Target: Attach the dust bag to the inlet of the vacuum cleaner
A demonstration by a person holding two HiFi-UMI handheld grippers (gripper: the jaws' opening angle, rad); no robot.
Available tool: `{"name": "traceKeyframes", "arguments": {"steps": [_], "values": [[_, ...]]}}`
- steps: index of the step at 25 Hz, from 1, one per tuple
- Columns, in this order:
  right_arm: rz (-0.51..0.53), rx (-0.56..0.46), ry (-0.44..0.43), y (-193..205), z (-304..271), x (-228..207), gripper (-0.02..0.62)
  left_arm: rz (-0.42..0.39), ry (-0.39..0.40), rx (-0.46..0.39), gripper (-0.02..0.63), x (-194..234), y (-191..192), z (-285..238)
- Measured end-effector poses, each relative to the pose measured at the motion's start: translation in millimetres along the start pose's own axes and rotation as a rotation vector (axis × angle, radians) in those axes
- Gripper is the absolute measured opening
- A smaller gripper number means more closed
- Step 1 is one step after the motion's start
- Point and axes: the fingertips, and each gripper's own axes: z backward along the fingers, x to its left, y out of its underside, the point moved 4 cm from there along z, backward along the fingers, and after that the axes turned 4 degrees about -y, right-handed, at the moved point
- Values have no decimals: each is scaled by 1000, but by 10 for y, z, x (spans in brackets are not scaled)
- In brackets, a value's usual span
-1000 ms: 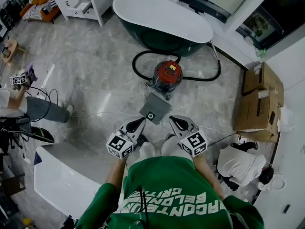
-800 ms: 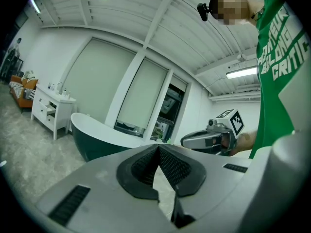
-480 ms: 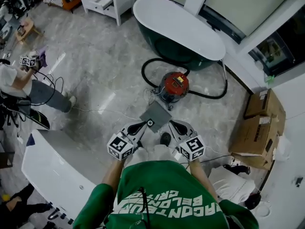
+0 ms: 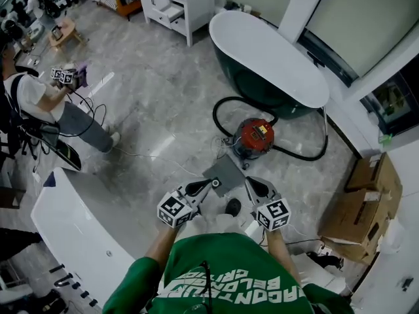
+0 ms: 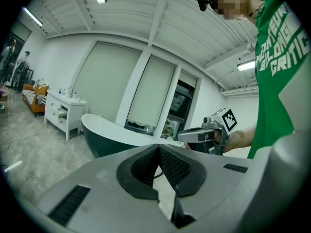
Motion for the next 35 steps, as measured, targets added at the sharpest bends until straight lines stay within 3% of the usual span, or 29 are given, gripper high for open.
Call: {"name": "traceKeyframes", "arguments": {"steps": [19, 35], "values": [[19, 52, -92, 58, -303, -436, 9, -3, 4, 62, 3, 182, 47, -423], [-12, 56, -87, 34, -555, -905, 9, -3, 15, 66, 3, 494, -19, -923]]}}
